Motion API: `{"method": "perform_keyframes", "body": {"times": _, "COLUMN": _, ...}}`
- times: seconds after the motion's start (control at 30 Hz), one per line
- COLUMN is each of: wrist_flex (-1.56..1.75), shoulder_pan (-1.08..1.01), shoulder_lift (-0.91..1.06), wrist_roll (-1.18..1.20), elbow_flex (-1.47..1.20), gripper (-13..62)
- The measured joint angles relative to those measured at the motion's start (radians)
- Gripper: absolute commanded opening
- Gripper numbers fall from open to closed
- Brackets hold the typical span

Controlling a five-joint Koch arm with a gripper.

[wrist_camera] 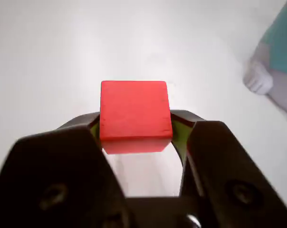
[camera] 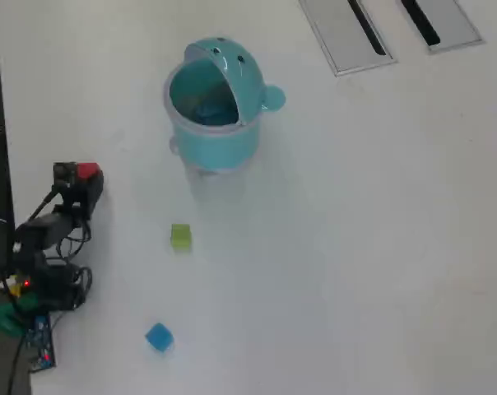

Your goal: Grasp RGB lego blocks and put them in the bin one by one.

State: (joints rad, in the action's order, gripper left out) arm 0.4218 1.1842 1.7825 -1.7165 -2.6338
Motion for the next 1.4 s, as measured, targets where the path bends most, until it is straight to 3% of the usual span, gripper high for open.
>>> {"method": "perform_keyframes", "body": {"times": 0.23, "wrist_flex": -0.189, "shoulder_pan": -0.041, "shoulder_lift": 0.222, "wrist_roll": 0.015, "elbow_flex": -0.002, "gripper": 10.1}}
{"method": "perform_keyframes", "body": {"times": 0.63, "wrist_flex": -0.206, "shoulder_pan": -0.124, "shoulder_lift": 0.339, "wrist_roll": 0.103, "elbow_flex": 0.16, "gripper": 10.2}}
{"method": "perform_keyframes", "body": {"times": 0.97, "wrist_flex": -0.206, "shoulder_pan": -0.207, "shoulder_lift": 0.322, "wrist_roll": 0.245, "elbow_flex": 0.282, "gripper": 10.2}}
{"method": "perform_keyframes", "body": {"times": 1.23, "wrist_flex": -0.207, "shoulder_pan": -0.232, "shoulder_lift": 0.215, "wrist_roll": 0.27, "elbow_flex": 0.407, "gripper": 10.2}}
{"method": "perform_keyframes", "body": {"times": 1.4, "wrist_flex": -0.207, "shoulder_pan": -0.287, "shoulder_lift": 0.044, "wrist_roll": 0.284, "elbow_flex": 0.586, "gripper": 10.2}}
